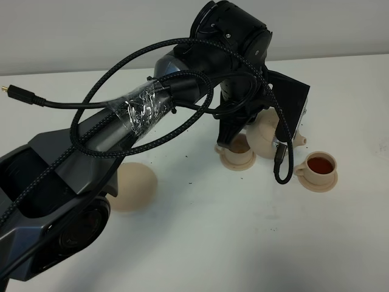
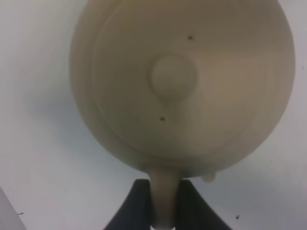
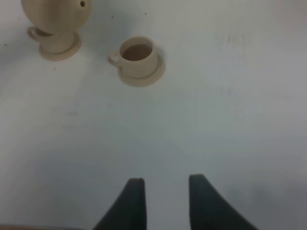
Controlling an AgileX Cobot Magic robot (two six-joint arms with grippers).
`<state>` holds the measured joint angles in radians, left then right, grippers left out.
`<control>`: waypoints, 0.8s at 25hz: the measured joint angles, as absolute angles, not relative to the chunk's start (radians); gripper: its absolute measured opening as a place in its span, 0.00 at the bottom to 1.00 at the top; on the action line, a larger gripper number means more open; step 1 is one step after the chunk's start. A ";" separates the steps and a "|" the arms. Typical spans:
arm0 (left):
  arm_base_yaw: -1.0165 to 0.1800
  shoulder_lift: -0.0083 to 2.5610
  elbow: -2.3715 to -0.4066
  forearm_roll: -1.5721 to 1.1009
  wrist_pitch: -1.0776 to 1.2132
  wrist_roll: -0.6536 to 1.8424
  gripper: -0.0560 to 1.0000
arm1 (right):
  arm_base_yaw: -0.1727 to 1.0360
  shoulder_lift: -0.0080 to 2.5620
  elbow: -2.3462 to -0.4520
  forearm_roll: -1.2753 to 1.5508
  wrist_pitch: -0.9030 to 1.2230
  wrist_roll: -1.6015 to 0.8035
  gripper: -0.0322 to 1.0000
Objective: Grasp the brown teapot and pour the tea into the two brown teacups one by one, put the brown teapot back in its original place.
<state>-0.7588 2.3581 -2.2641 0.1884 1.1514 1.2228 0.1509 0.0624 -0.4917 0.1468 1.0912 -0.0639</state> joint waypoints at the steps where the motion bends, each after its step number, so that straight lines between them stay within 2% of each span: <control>1: -0.759 2.359 -2.264 0.188 1.151 1.223 0.17 | 0.151 0.062 -0.492 0.147 1.091 -0.064 0.26; 11: -0.759 2.373 -2.264 0.185 1.153 1.203 0.17 | 0.151 0.062 -0.492 0.147 1.091 -0.066 0.26; 20: -0.711 2.316 -2.264 0.225 1.194 1.051 0.17 | 0.151 0.062 -0.492 0.147 1.091 -0.066 0.26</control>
